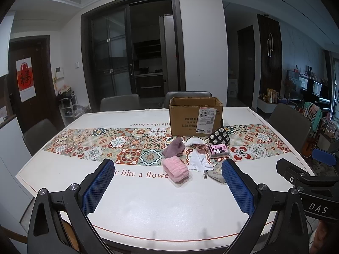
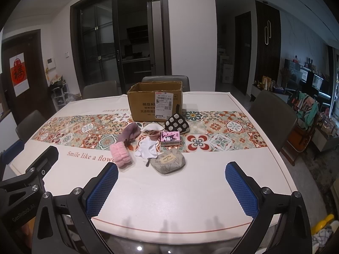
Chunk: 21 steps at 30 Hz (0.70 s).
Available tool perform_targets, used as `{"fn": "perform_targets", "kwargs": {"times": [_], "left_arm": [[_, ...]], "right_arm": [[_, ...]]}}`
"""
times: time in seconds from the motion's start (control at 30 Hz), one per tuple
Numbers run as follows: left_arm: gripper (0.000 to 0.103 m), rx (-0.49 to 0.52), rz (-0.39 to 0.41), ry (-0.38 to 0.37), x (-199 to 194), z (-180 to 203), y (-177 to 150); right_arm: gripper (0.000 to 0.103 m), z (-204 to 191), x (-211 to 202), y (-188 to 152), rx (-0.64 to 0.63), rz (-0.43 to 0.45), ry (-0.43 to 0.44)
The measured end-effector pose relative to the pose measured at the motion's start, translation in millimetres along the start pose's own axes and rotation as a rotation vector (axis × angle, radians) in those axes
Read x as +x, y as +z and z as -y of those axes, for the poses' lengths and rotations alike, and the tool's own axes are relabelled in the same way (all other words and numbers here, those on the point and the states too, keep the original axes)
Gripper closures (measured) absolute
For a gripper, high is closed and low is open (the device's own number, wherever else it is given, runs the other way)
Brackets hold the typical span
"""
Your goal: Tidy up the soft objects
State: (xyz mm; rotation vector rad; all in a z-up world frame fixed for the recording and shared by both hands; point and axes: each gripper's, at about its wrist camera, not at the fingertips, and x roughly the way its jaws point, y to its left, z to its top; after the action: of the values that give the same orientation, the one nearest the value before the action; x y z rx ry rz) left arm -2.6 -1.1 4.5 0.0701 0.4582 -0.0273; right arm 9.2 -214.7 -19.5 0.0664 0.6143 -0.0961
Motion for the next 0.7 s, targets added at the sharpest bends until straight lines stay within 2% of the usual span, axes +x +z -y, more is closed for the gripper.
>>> {"fn": "perform_targets", "kwargs": {"times": [0.7], "left_arm": [[0.000, 0.000, -0.002, 0.002, 0.1, -1.9, -1.0]], "right_arm": [[0.000, -1.1, 2.5, -0.8, -0.002, -0.003, -0.001]]}}
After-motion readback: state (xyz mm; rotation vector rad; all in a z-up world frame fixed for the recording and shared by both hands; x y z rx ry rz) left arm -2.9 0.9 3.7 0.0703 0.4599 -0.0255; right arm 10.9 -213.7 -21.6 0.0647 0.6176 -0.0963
